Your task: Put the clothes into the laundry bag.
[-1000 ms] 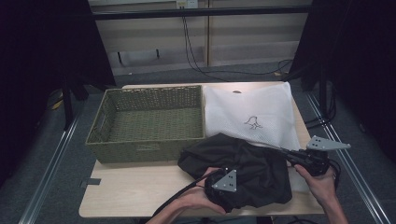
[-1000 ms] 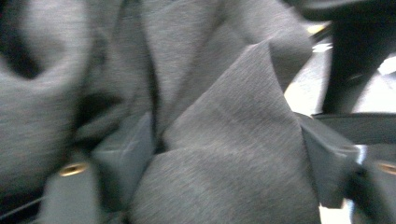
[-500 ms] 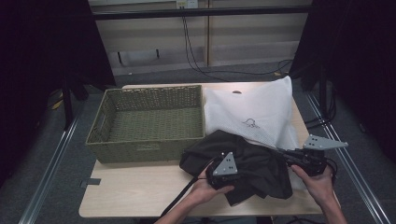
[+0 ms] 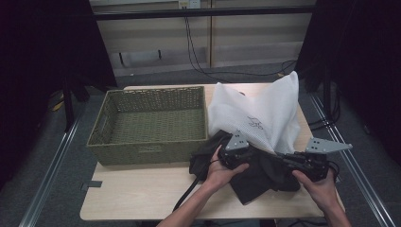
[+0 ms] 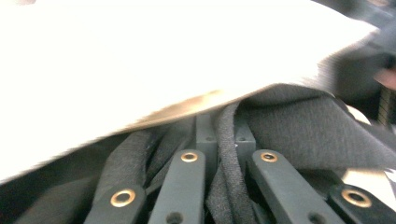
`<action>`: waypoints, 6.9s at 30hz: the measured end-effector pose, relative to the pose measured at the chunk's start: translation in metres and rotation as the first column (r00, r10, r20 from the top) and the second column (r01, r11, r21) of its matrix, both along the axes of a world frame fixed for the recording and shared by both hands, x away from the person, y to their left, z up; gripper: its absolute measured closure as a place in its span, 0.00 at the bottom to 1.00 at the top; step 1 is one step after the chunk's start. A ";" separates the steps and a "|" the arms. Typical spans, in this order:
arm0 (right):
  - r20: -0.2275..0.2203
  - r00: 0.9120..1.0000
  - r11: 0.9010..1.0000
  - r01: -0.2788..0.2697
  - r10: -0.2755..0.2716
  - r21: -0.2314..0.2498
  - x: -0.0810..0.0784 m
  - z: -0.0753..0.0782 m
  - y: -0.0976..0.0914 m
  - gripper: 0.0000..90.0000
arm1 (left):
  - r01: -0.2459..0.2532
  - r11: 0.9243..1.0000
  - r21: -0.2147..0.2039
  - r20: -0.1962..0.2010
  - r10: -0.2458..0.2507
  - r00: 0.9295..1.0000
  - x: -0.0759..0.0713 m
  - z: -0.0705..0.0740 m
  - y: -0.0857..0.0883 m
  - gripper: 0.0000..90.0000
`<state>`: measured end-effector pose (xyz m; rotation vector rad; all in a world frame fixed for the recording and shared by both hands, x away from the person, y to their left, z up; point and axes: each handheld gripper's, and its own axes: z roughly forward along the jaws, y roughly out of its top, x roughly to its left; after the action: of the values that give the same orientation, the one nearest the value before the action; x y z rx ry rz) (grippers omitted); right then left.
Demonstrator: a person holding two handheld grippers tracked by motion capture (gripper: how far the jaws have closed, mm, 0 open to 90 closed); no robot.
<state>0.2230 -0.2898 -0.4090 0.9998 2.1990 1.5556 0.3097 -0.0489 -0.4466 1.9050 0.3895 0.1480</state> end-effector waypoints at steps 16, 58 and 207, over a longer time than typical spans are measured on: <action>-0.139 0.987 0.989 0.056 -0.075 -0.138 0.000 -0.062 -0.007 0.98 | 0.030 0.999 0.042 0.008 -0.030 1.000 -0.001 -0.022 -0.005 0.77; -0.132 0.988 0.991 0.066 -0.082 -0.120 0.006 -0.056 -0.010 0.98 | 0.107 0.915 0.388 0.230 -0.209 0.950 -0.047 -0.061 0.018 0.67; -0.134 0.990 0.979 -0.059 0.033 -0.196 0.057 -0.057 0.054 0.81 | 0.103 0.994 -0.027 -0.061 -0.105 0.993 0.003 0.006 0.078 0.71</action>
<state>0.2795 -0.2354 -0.4663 1.0202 2.4265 1.2882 0.3131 0.0288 -0.4404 1.9050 0.3317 0.0143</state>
